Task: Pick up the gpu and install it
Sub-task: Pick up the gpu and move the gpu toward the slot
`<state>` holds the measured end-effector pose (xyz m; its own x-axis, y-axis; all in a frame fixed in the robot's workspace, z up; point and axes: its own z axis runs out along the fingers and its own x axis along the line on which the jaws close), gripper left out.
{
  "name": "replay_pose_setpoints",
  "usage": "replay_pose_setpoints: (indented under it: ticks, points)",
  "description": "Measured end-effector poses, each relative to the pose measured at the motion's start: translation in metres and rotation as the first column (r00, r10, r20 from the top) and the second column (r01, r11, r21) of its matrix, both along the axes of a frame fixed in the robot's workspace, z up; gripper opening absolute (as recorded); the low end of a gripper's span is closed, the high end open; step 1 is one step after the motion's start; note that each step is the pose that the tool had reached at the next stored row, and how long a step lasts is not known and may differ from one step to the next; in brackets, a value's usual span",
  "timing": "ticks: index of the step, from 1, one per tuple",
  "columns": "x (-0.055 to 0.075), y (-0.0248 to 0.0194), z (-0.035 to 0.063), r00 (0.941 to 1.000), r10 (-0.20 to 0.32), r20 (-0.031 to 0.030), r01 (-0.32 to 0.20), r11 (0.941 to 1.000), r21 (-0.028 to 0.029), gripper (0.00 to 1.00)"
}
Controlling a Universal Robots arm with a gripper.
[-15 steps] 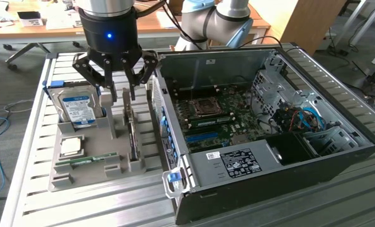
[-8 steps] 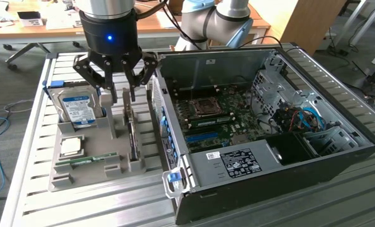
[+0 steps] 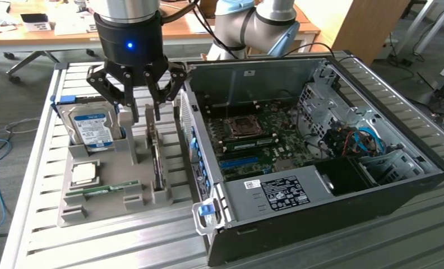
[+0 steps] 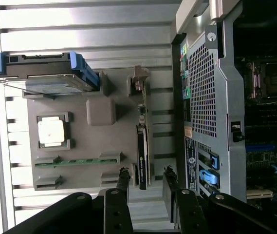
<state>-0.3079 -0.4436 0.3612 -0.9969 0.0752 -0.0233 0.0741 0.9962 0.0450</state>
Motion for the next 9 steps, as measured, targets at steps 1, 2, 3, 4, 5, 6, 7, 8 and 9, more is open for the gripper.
replay_pose_setpoints:
  ticks: [1,2,3,4,5,6,7,8,9]
  points:
    - [0.0000,0.0000,0.0000,1.0000,0.000,0.0000,0.000,1.0000,0.0000,0.42]
    - [0.0000,0.0000,0.0000,1.0000,0.000,0.0000,0.000,1.0000,0.0000,0.42]
    - [0.0000,0.0000,0.0000,1.0000,0.000,0.0000,0.000,1.0000,0.0000,0.42]
    - [0.0000,0.0000,-0.0001,1.0000,0.000,0.0001,0.000,1.0000,0.0002,0.42]
    - [0.0000,0.0000,-0.0005,1.0000,0.000,0.0002,0.000,1.0000,0.0012,0.42]
    - [0.0000,0.0001,-0.0013,1.0000,0.000,0.0005,0.000,1.0000,0.0017,0.42]
    - [-0.0001,0.0001,-0.0022,1.0000,0.000,0.0003,0.000,1.0000,0.0016,0.42]
    - [-0.0001,0.0000,-0.0032,1.0000,0.000,0.0001,0.000,1.0000,0.0015,0.42]
    - [0.0000,0.0000,-0.0047,1.0000,0.000,0.0000,0.000,1.0000,0.0015,0.42]
